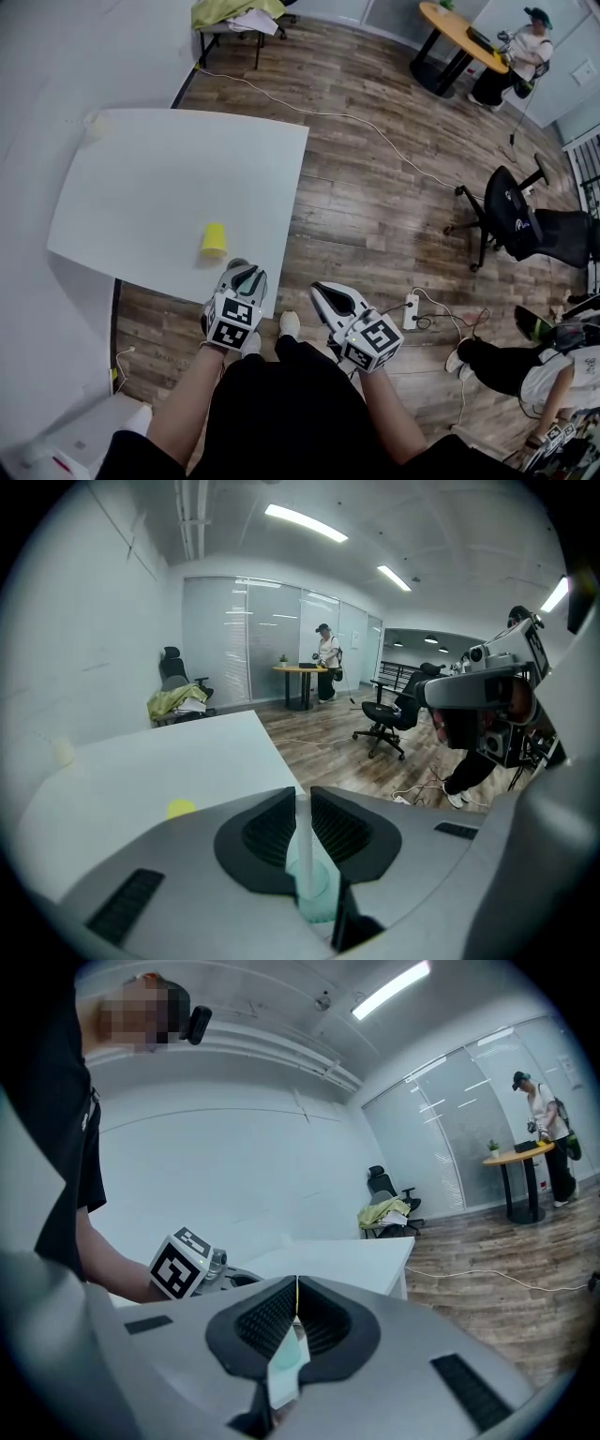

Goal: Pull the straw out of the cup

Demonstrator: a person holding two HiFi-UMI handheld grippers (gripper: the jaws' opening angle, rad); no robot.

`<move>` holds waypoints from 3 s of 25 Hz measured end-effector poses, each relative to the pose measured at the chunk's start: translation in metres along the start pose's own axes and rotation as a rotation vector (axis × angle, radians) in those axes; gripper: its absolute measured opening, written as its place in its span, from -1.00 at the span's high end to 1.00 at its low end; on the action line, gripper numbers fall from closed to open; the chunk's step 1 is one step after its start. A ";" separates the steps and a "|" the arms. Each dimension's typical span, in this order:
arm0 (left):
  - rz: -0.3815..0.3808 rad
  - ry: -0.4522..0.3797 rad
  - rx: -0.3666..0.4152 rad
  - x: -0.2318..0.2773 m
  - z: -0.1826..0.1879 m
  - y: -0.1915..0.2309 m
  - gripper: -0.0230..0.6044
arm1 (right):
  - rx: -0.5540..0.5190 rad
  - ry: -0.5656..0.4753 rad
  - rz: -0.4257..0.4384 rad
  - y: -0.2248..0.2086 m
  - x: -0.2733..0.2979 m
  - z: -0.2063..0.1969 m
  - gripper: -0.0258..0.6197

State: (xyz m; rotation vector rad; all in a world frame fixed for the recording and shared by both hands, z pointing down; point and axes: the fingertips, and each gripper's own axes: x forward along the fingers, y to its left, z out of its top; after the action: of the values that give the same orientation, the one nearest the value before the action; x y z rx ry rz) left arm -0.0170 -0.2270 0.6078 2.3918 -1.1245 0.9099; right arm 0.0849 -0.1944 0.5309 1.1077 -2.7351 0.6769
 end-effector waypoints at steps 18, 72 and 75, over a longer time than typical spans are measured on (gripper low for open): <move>0.035 -0.078 -0.051 -0.030 0.012 0.003 0.74 | -0.016 -0.028 0.021 0.015 -0.003 0.003 0.85; 0.063 -0.578 -0.451 -0.190 0.057 0.081 0.74 | -0.110 -0.168 0.118 0.077 0.003 0.073 0.85; 0.071 -0.578 -0.452 -0.192 0.052 0.086 0.74 | -0.102 -0.173 0.118 0.078 0.004 0.073 0.85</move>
State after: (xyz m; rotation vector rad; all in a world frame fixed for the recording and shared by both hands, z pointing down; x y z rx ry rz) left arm -0.1548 -0.2020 0.4429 2.2769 -1.4308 -0.0576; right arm 0.0333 -0.1799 0.4385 1.0354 -2.9625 0.4679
